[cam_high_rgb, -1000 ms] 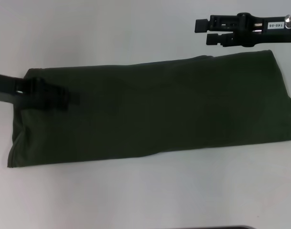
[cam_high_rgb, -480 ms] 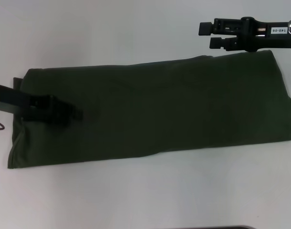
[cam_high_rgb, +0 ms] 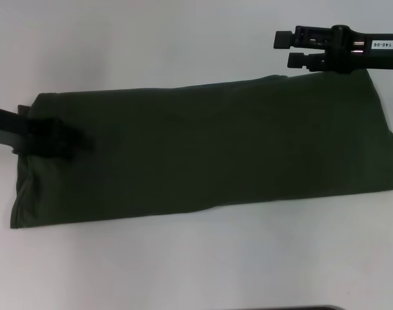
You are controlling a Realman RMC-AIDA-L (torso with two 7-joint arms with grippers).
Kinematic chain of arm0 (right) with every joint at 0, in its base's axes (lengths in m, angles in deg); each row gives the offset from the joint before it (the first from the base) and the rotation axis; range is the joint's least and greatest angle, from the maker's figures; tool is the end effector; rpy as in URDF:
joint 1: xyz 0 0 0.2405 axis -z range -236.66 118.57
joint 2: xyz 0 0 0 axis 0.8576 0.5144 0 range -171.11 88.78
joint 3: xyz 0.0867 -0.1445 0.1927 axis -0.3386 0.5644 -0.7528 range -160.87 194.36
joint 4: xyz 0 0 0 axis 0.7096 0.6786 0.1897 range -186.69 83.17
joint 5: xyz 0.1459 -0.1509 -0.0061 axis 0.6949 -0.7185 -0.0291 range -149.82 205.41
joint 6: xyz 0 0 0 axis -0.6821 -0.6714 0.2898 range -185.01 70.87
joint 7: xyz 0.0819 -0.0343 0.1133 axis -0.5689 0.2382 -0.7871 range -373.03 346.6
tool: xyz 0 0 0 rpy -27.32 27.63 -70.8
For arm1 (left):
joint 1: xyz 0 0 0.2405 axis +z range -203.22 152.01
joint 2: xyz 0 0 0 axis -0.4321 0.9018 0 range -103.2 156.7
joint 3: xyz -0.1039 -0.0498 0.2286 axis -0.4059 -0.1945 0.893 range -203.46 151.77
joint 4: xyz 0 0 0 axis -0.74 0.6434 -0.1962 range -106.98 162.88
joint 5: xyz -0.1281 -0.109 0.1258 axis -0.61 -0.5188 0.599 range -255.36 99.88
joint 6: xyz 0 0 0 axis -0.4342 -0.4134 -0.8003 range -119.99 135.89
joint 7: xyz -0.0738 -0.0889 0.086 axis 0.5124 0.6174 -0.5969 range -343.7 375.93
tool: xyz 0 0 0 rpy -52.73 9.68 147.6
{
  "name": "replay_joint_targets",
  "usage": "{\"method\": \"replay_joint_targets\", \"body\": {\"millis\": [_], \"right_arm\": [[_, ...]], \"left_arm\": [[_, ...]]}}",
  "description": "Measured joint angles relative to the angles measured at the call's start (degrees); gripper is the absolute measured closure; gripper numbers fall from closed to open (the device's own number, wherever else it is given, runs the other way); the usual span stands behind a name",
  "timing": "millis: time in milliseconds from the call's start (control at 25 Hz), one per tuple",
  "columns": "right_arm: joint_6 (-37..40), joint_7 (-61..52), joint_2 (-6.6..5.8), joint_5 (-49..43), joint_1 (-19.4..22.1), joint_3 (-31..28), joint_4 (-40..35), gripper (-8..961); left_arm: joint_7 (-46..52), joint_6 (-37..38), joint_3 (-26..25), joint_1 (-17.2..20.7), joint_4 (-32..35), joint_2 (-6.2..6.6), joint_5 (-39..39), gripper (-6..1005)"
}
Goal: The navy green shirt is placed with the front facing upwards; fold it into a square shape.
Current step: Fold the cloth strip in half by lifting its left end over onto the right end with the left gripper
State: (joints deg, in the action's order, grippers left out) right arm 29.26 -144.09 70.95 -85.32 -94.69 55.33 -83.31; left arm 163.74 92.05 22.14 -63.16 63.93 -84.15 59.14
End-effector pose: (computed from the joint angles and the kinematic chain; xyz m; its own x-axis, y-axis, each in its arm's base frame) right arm 0.2619 0.3661 0.0346 0.1463 -0.8714 -0.4683 -0.9212 -0.2925 0.2565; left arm -0.2968 0.3554 0.0241 0.1100 0.9835 0.1433 0.9892 -0.0944 -0.1117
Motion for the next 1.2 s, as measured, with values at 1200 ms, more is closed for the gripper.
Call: {"method": "replay_joint_targets", "body": {"millis": [1200], "right_arm": [[0.8,-1.6,-0.86,-0.4,-0.6,0.5,-0.6,12]], "left_arm": [[1.0,8.1,-4.5,1.8,6.7,-0.18,3.5,449]]}}
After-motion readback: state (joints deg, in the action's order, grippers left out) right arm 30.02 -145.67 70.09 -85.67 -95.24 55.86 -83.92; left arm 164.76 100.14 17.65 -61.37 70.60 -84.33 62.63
